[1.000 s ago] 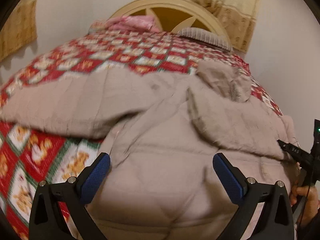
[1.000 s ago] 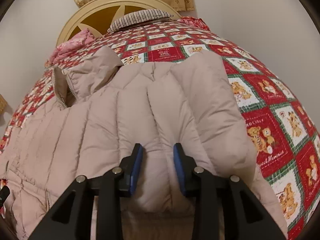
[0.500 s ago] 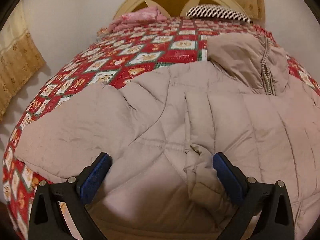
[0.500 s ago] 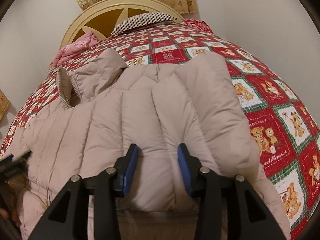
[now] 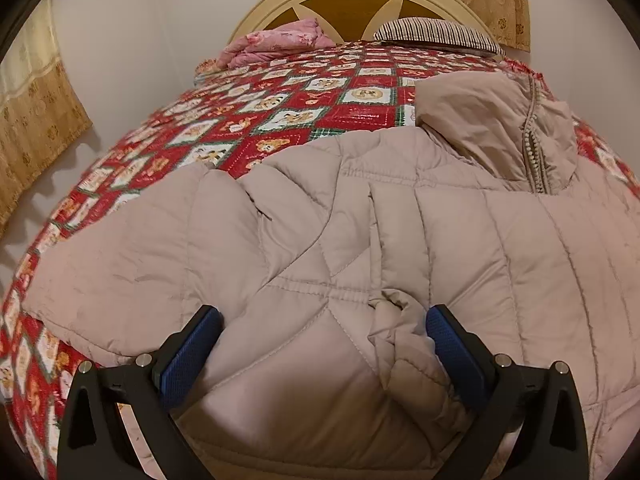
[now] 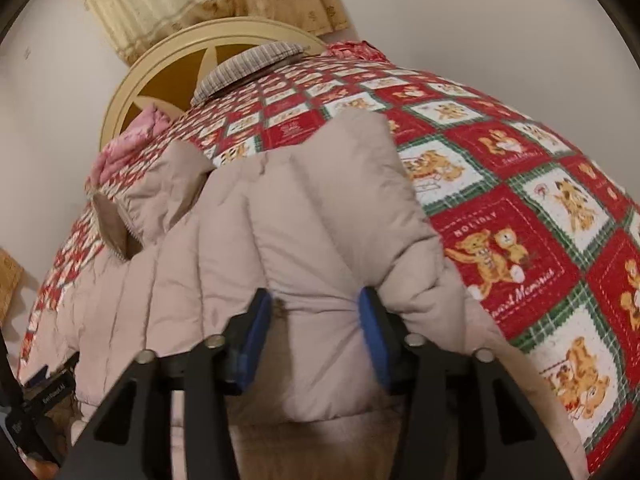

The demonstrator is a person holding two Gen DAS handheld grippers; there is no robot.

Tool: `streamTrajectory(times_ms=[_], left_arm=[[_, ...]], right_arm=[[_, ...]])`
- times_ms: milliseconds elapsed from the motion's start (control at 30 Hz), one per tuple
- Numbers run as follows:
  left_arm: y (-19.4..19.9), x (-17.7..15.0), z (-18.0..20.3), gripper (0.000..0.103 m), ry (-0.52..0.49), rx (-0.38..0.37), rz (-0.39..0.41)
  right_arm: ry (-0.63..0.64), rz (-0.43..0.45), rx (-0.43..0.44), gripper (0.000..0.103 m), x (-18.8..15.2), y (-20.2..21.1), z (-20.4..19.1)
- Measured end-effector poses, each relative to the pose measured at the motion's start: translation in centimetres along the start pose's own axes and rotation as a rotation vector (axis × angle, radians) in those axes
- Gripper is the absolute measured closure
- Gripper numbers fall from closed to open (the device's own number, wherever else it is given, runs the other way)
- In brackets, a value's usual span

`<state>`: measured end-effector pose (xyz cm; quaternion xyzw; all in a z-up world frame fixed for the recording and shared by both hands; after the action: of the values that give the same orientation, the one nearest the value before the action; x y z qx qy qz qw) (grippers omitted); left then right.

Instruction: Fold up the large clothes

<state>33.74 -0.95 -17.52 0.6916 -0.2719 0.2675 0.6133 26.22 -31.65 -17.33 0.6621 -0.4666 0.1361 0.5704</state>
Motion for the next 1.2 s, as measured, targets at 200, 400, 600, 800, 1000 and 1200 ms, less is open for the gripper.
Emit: streamTrajectory(times_ms=[200,400,600,800,1000,1200], left_arm=[[4.9,1.0,-7.0,0.001,0.232,-0.231,0.052],[7.5,-1.2,-24.9,0.001,0.639,0.012,0.148],[4.9,-6.4,-37.4,0.001,1.006,0.233,0.076],[0.9,-6.1,-38.2,0.001,0.957,0.251,0.015],[-1.3,-4.3,-36.6,0.045,0.948,0.096,0.044],[-2.7,-3.5,-36.8,0.093,0.951,-0.056,0.101]], right_arm=[[0.042,-0.003,0.003,0.036,-0.4,-0.2,-0.7],[0.031,0.001,0.015,0.035,-0.4,0.0,-0.4],[0.036,0.000,0.010,0.035,-0.4,0.0,-0.5],[0.048,-0.004,-0.004,0.035,-0.5,-0.1,-0.6],[0.072,-0.009,-0.030,0.034,-0.5,-0.2,-1.0],[0.073,-0.009,-0.031,0.034,-0.6,-0.3,-1.1]])
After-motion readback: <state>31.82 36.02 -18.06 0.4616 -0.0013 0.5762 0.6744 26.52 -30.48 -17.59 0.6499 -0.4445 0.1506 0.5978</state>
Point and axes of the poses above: each gripper's, at about its wrist camera, not at the fingertips, and y roughly against the way its jaws point, z to its right, x to its top, the point moved 4 cm from there along -y, roughly the way its jaws point, and after that the axes turned 4 degrees about z, right-handed, at the moved point
